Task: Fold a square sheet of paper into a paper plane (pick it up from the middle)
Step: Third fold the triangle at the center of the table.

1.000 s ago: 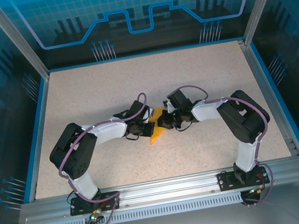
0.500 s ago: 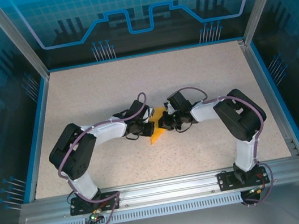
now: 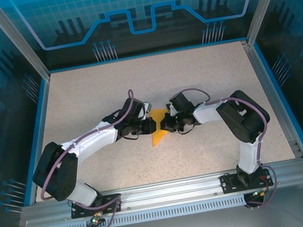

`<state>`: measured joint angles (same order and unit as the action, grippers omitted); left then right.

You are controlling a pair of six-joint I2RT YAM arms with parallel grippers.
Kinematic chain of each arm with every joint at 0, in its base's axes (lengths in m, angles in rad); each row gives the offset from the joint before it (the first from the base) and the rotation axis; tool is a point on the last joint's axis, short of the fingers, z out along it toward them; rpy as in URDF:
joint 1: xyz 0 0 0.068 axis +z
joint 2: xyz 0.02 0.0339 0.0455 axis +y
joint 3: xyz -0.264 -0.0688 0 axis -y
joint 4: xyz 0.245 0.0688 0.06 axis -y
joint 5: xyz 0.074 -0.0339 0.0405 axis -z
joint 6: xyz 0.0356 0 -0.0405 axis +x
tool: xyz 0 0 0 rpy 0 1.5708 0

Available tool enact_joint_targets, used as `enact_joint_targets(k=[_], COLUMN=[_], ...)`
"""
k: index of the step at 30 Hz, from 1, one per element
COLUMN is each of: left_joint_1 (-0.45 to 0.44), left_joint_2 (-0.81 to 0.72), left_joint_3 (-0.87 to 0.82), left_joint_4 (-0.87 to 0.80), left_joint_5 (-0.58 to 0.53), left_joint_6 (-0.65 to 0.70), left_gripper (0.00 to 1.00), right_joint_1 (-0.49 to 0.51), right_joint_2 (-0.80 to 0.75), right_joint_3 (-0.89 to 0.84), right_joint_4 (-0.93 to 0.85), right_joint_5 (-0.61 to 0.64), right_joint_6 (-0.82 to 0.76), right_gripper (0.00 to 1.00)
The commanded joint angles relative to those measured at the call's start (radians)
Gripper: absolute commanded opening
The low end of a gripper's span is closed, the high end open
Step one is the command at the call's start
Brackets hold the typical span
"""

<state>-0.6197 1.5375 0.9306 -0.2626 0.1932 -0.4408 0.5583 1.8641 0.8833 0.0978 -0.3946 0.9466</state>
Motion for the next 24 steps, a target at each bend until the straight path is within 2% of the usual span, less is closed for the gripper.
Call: enact_joint_targets(k=[1,6,11,24], left_joint_1=[0.003,0.004,0.003,0.002], left_joint_2=[-0.009,0.041,0.114,0.218], left_joint_3=[-0.054,-0.079,-0.062,-0.027], left_joint_4=[0.07,0.122,0.156,0.115], left_joint_5=[0.165,0.195,0.283,0.224], left_joint_6=[-0.161,-0.228,-0.242,-0.226], left_gripper=[0.13,0.12,0.12,0.12], right_joint_1=[0.007,0.006,0.005,0.001], right_joint_2=[0.034,0.037,0.042,0.045], right_joint_3=[-0.035,-0.036,-0.035,-0.035], right_joint_4=[-0.09,-0.086,-0.09,-0.096], right_joint_5=[0.089,0.085,0.081,0.077], right_joint_6=[0.008,0.009,0.01,0.004], right_gripper=[0.01,0.01,0.01,0.01])
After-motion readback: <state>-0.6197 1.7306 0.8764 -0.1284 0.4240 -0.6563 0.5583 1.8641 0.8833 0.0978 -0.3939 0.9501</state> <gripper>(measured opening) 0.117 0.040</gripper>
